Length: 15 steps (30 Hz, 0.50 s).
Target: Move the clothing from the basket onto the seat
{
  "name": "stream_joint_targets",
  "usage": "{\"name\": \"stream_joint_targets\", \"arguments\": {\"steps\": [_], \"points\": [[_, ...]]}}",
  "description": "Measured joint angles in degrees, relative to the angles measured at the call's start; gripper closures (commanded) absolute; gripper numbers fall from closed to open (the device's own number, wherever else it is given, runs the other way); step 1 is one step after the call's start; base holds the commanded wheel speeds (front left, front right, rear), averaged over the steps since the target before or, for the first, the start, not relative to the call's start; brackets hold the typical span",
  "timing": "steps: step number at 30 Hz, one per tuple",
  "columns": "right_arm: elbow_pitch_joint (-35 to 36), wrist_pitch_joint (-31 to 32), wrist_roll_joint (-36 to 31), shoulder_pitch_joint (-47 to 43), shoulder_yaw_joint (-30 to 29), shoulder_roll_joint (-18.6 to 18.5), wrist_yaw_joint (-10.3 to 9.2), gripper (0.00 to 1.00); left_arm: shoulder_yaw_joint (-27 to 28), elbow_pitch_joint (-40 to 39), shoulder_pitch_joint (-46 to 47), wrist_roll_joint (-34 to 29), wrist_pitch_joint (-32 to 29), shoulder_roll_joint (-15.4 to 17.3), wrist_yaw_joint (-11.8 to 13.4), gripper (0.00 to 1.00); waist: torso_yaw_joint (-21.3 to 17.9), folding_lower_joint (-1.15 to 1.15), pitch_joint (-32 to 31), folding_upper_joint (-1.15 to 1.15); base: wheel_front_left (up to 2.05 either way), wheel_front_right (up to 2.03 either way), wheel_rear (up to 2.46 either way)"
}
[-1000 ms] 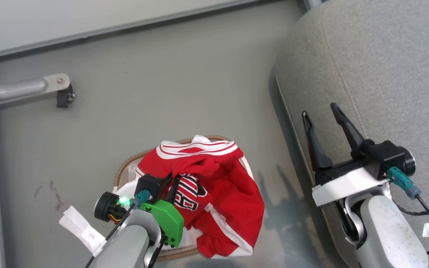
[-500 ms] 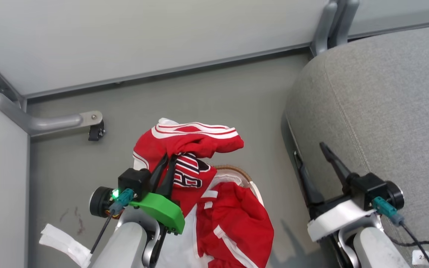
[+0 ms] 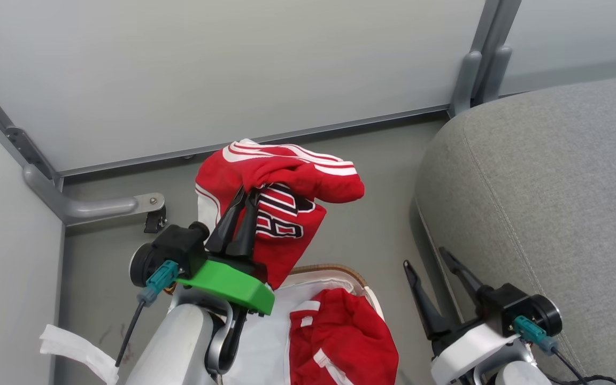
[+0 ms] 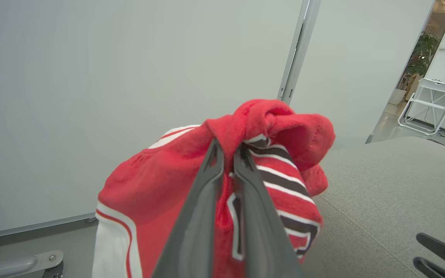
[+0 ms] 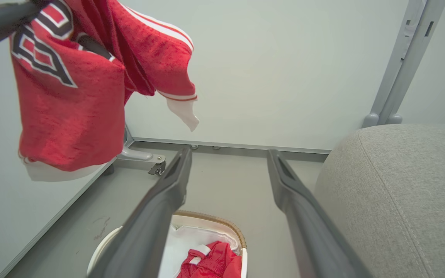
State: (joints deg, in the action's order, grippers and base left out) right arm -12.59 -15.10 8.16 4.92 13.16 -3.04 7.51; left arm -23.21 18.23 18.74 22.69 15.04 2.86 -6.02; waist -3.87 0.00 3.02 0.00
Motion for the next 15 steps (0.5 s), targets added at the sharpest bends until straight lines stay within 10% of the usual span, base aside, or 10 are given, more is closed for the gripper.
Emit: {"name": "stream_joint_targets", "arguments": {"steps": [15], "points": [[-6.94,0.0,11.17,9.78,22.59,-4.61,0.01,0.0,-7.59,-3.12,0.16,3.9,0.0,-0.04,0.24,1.0,3.23,0.0,0.57,0.0,0.0,0.0,0.0]]}}
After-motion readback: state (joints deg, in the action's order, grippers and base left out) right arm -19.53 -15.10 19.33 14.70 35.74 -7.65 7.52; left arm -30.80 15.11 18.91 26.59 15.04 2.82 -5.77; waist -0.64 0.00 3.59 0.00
